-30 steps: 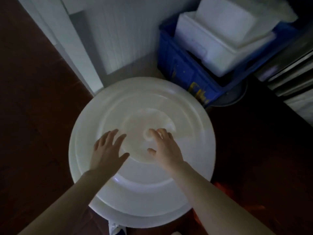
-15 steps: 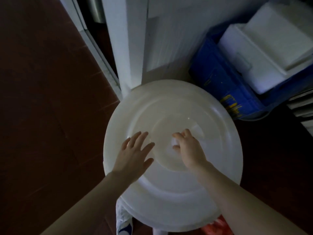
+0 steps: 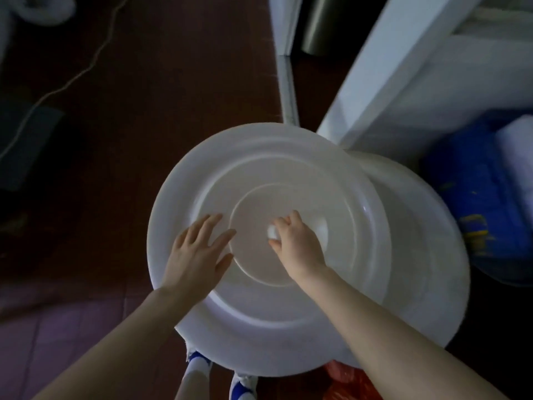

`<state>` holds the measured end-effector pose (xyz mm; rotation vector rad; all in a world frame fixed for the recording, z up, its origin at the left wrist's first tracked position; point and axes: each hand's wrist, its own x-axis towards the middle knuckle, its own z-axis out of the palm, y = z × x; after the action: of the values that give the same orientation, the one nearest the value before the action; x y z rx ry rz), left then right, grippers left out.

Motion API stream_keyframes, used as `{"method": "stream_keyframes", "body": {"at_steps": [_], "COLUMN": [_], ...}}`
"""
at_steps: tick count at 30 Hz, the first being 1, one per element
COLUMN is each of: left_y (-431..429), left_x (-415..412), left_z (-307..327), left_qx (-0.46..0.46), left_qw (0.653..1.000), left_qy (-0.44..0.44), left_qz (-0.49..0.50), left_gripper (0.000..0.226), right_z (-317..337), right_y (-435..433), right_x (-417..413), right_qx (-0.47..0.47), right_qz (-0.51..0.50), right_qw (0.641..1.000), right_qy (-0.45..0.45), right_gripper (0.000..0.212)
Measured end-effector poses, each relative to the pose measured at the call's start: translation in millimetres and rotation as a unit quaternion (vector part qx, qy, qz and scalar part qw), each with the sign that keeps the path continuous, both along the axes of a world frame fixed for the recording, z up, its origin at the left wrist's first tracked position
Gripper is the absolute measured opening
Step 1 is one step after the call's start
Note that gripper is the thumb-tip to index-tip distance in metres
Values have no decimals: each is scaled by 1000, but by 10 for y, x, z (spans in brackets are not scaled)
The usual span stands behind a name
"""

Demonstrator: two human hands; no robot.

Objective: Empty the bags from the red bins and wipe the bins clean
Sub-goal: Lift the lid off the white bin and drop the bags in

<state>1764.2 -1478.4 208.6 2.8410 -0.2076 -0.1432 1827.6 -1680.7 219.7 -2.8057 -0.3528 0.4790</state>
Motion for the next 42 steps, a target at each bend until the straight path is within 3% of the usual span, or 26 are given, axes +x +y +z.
{"method": "stream_keyframes", "body": {"at_steps": [10,18,29,33,37,42], "left_y": [1580,2203,2358,2263,2151,1846], "left_x": [-1455,-2191,-2291,-2174,-2057,-1955], "left_z": [-187,-1249,-3886,-4608,-4718,-3944], "left_qx": [52,31,23,32,35,8], "left_qw": [973,955,964,962,963,975], "left_qy": [23,120,164,190,209,182], "left_qz": [226,271,209,191,165,123], "left_gripper": [45,59,63,64,64,54], "right_z": [-325,-1439,-4182,-4890,-4986,-4250], "right_y": [2150,3083,3123,2989,2797,2321], "right_x": [-542,-1122,-1187,-1120,-1120,-1253], "right_qx": [0,-45,-114,-122,-77,-54], "right_qz": [245,311,330,313,261,218], "right_qw": [970,949,935,940,960,971], "right_qy": [6,37,63,65,70,81], "right_gripper": [28,27,31,28,31,39]}}
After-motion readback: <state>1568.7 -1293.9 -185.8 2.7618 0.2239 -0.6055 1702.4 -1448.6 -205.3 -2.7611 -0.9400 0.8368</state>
